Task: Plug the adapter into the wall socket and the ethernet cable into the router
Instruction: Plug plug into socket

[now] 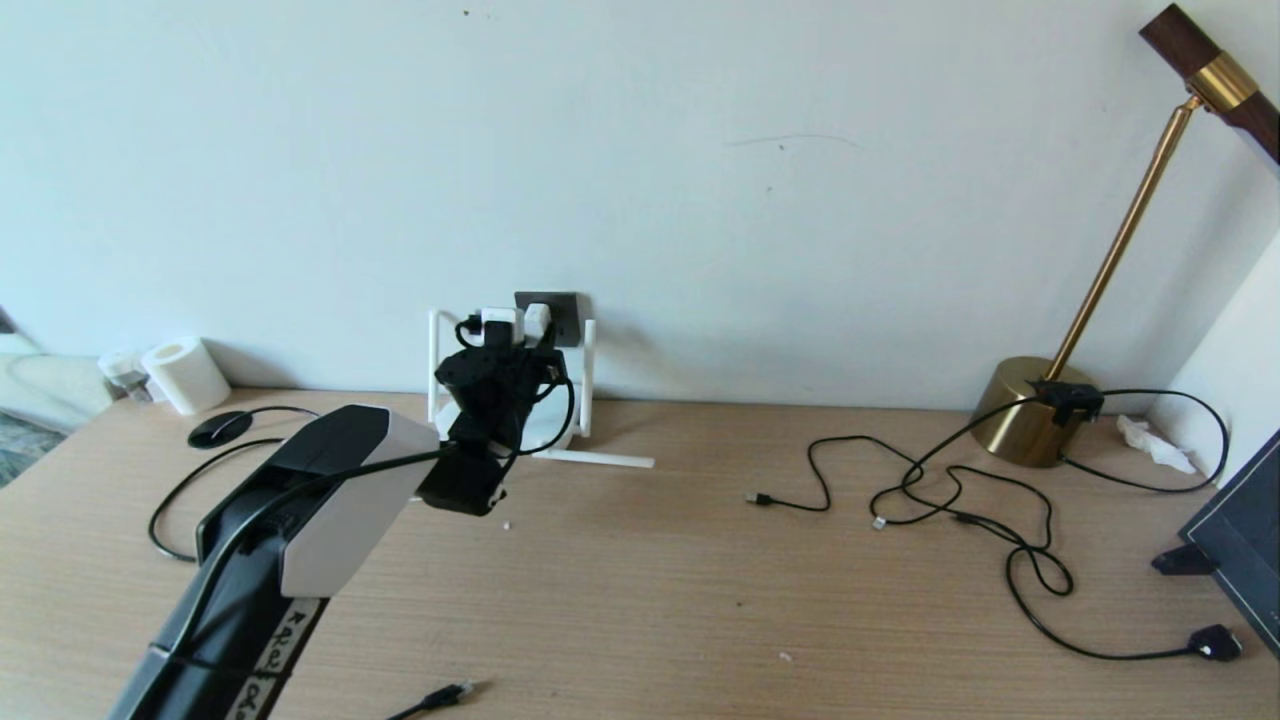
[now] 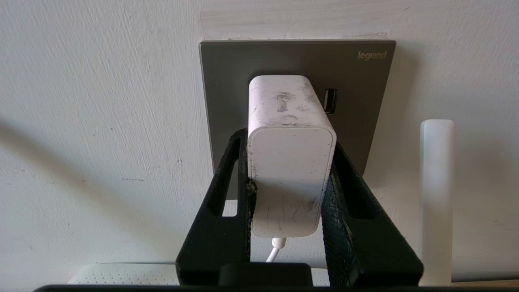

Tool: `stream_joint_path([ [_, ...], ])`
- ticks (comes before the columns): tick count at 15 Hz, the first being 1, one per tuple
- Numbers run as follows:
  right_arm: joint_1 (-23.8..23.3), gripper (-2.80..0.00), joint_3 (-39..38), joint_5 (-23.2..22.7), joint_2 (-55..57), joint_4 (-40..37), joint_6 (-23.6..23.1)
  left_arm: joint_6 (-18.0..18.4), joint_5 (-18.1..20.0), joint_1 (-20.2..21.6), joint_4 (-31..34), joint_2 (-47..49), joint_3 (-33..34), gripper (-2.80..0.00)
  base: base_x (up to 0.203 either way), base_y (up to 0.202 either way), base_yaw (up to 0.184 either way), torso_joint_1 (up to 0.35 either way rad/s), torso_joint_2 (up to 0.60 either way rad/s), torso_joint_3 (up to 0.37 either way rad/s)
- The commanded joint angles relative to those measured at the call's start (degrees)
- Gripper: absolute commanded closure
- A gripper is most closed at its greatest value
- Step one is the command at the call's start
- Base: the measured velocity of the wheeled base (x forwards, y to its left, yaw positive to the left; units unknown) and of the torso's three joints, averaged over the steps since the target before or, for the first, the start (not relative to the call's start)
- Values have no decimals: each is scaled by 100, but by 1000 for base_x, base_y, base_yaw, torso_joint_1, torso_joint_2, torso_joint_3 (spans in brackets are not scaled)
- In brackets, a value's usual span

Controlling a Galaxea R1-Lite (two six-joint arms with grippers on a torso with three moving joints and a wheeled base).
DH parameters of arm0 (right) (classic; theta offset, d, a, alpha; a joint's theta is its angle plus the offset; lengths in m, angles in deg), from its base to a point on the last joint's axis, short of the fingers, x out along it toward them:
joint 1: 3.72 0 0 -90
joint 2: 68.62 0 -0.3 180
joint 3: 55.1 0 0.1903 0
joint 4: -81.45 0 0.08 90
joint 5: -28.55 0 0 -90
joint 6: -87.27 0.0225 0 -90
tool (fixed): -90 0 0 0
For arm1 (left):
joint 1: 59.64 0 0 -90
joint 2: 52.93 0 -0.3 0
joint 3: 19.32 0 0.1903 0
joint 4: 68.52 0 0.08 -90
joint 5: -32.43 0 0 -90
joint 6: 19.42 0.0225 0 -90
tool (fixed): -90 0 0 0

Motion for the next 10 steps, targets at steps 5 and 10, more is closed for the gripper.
stream_joint_path([
  [5, 1, 0, 0, 1, 0, 2, 0, 23, 19, 25, -13, -96, 25, 0, 0, 0, 0, 0, 0, 0],
  [10, 1, 0, 0, 1, 0, 2, 0, 32, 54, 43, 30, -199, 53, 0, 0, 0, 0, 0, 0, 0],
])
